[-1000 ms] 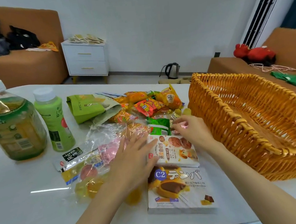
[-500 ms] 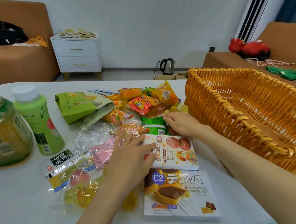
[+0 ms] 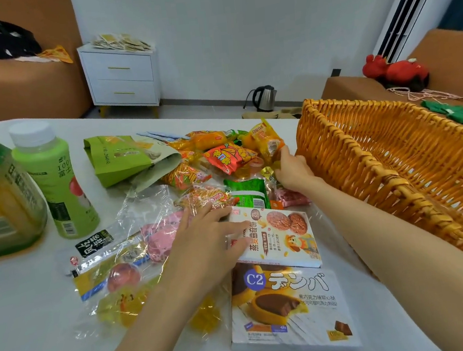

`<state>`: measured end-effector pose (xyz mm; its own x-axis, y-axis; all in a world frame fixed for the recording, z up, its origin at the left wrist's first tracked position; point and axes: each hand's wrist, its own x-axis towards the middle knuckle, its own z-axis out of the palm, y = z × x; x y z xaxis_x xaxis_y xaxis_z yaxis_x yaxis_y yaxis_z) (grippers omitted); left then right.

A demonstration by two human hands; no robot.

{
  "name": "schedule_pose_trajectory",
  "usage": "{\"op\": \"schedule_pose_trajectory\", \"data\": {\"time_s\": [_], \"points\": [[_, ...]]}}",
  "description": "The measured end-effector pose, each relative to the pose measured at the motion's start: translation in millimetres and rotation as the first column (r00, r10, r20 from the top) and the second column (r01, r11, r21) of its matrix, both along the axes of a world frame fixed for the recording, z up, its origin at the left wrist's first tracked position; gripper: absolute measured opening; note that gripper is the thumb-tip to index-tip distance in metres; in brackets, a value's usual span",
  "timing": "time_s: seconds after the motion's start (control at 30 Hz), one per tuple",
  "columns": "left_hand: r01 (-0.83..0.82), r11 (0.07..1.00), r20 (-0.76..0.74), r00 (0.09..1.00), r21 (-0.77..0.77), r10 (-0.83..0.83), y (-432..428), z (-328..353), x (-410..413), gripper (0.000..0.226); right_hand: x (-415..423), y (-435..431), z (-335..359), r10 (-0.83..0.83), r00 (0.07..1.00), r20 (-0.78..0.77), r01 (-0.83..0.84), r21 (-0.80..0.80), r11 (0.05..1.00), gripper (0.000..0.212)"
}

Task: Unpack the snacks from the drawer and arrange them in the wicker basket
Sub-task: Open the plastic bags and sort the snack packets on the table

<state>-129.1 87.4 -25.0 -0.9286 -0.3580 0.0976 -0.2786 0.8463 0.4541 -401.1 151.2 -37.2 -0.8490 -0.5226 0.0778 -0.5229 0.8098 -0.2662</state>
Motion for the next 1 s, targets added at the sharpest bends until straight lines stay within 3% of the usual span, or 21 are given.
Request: {"op": "schedule_pose_trajectory", "data": {"time_s": [0.17,0.33,0.5,0.67,0.83,1.0], "points": [[-0.003,1.0,0.0,1.0,0.019,0.003,0,-2,0,0.038,-4,1,-7,0.058,0.996,-0.067,-0.053,0.075,0.996,0.041],[-0.008,1.0,-0.006,1.0,0.022,0.008,-2,-3,-2,0.037,0,-2,-14,0.056,0.997,-0.052,-0.055,0.018,0.998,0.038],[-0.014,1.0,-0.003,1.0,0.019,0.014,-3,-5,-6,0.037,0,-4,-12,0.044,0.995,-0.094,-0.03,0.14,0.99,0.041],[0.001,1.0,-0.024,1.0,0.026,0.0,1,-3,-7,0.037,-3,5,-8,0.08,0.985,-0.15,-0.067,0.094,0.993,0.036],[-0.007,0.999,-0.022,1.0,0.04,0.008,-3,-7,-4,0.035,1,13,-13,0.097,0.975,-0.201,-0.113,-0.067,0.991,0.025],[-0.011,1.0,-0.023,1.0,0.003,0.011,-8,-11,-7,0.035,12,17,-8,0.185,0.918,-0.35,-0.191,0.017,0.981,0.031]]}}
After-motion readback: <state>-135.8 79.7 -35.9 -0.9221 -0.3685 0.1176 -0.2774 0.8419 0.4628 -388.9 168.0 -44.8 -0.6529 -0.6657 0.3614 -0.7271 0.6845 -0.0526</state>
